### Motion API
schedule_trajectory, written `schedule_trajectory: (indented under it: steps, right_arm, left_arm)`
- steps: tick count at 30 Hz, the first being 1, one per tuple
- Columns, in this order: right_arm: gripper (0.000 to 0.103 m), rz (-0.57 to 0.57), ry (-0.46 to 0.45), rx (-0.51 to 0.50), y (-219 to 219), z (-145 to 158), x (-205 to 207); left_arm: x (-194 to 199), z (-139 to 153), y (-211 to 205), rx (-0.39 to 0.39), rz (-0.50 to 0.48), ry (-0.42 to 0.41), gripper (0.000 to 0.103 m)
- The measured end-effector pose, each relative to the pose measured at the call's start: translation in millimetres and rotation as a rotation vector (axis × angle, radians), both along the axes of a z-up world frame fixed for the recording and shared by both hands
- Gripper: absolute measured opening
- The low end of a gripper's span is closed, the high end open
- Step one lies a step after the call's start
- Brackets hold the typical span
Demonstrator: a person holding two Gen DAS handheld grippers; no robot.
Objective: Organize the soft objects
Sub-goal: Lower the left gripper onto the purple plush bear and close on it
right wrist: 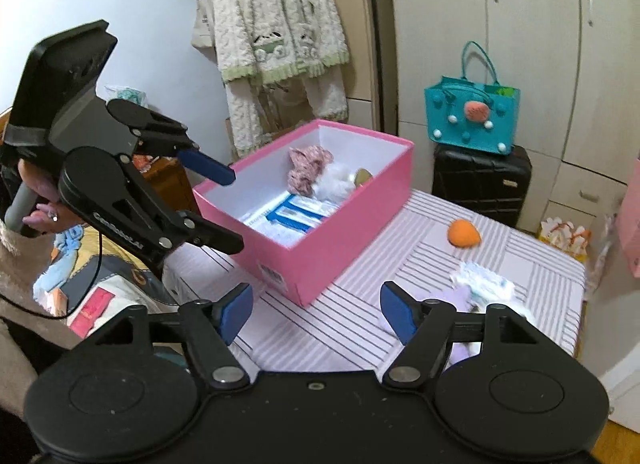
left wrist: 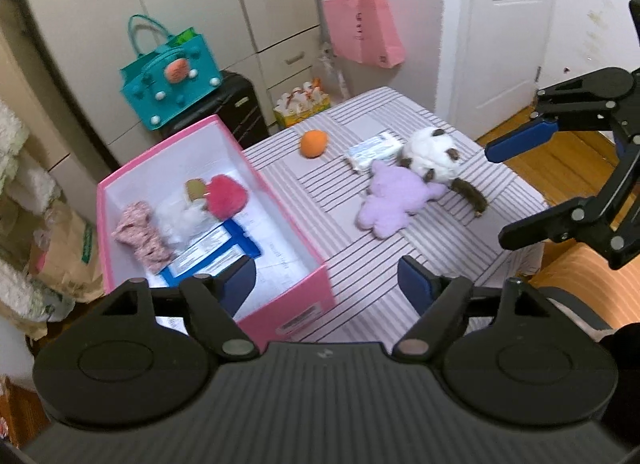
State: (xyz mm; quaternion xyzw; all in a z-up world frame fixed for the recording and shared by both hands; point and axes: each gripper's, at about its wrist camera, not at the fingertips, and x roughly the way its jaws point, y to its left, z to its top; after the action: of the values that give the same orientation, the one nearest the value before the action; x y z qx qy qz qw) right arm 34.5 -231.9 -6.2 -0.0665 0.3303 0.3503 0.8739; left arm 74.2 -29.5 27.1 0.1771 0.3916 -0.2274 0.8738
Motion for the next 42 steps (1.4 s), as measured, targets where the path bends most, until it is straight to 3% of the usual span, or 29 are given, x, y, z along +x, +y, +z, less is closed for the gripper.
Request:
schedule_trajectory:
  steps: [9, 18, 26, 32, 36, 40, 42]
  right_arm:
    - [0.081, -0.056, -0.014, -0.038, -31, -38, 2]
    - [0.083, -0.085, -0.049, -0.026, -39, -90, 19]
    - [0.083, -0.115, -0.028, 0.057, -41, -131, 45]
    - [0.083, -0.104, 0.029, 0.023, -33, -149, 62]
    - [0.083, -0.113, 0.06, 0.004, -29, -157, 71]
    - [0.084, -0.113, 0.047, -0.016, -25, -159, 72]
    - [0.084, -0.116, 0.038, -0.029, -23, -158, 71]
  left_arm:
    - [10, -19, -34, -0.056, -0.086, 0.068, 0.083]
    - [30, -47, -66, -0.133, -0.147, 0.061, 0.082]
    - [64, -80, -92, -0.159, -0.098, 0.085, 0.079]
    - [90, -107, -105, -0.183, -0.046, 0.14, 0.072]
    - [102, -121, -114, -0.179, -0.027, 0.125, 0.061]
    - [113, -135, -118, -0.168, 0.002, 0.108, 0.059]
    - [118, -142, -117, -0.188, 0.007, 0.139, 0.059]
